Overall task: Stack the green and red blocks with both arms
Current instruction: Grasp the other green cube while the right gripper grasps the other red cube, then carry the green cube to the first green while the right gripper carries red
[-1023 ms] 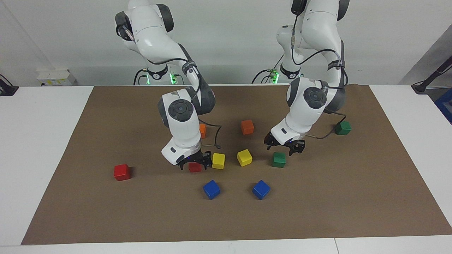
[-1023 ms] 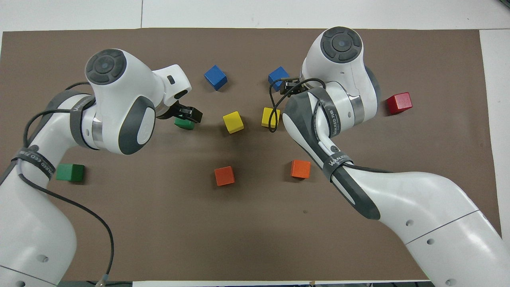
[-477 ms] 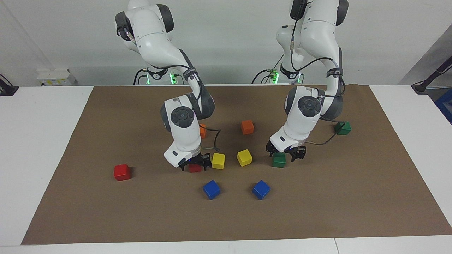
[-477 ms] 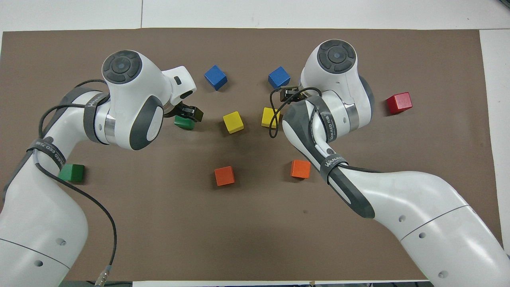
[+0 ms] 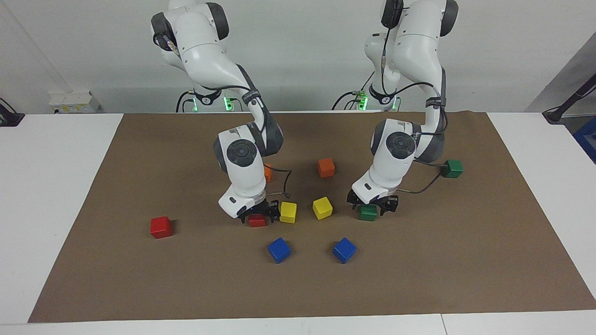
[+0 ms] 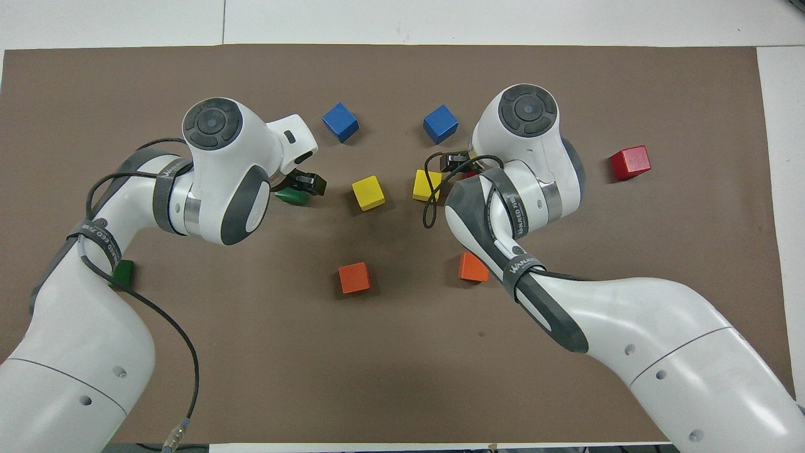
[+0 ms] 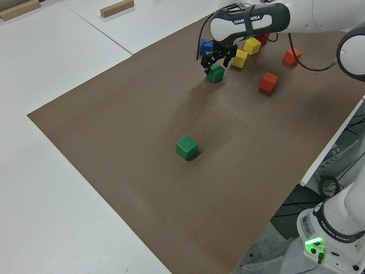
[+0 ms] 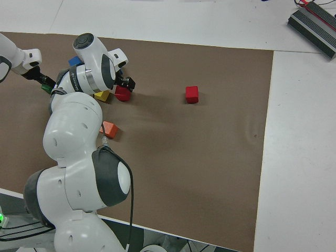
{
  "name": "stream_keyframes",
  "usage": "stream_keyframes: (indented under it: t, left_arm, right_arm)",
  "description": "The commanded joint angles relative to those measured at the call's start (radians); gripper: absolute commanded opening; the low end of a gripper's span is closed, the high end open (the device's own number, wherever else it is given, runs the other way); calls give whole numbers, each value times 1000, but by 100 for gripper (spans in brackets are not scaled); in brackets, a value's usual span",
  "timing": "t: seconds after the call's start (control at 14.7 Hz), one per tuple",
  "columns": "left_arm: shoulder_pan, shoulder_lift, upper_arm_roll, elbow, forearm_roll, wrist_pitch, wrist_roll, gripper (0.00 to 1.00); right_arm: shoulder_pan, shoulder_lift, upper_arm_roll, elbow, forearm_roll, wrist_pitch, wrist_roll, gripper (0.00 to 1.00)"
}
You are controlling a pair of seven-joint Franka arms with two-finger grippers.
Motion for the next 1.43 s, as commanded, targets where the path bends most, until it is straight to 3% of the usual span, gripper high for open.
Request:
stream_keyframes:
  t: [0.0, 0.07, 0.14, 0.2, 0.27, 0.34, 0.41, 0.61, 0.82, 1.16, 1.36]
  left_arm:
    - [-17, -10, 12, -44, 24, 52, -29, 100]
    - [-17, -10, 12, -44, 24, 52, -30, 100]
    - [-17, -10, 12, -44, 25, 54, -42, 100]
    - [-19, -10, 12, -49, 25, 60, -50, 89]
    - [-19, -10, 12, -50, 27, 60, -50, 64]
    - [-19, -11, 12, -52, 39, 52, -50, 34]
    - [-19, -14, 12, -50, 54, 39, -50, 0]
    - [-13, -18, 12, -24, 67, -23, -52, 0]
    - [7, -54, 14, 2, 48, -79, -52, 0]
    - [153, -238, 12, -9, -8, -300, 41, 0]
    - [260, -353, 14, -82, -8, -373, 192, 0]
  right_arm:
    - [0, -45, 3, -69, 11, 27, 19, 100]
    - [1, -46, 3, -71, 11, 27, 19, 94]
    - [5, -46, 3, -71, 11, 24, 16, 78]
    - [5, -48, 3, -66, 10, 11, 10, 35]
    - [3, -46, 3, -58, 10, 2, 10, 6]
    - [-3, -48, 4, -40, 8, -19, 8, 0]
    - [-12, -48, 4, 4, 8, -66, 3, 0]
    - [-73, -61, 4, 159, 10, -245, -88, 0]
    - [-167, -127, 4, 159, 11, -265, -226, 0]
    - [-334, -178, 3, 132, 18, -338, -553, 0]
    - [-405, -195, 3, 72, 18, -297, -641, 0]
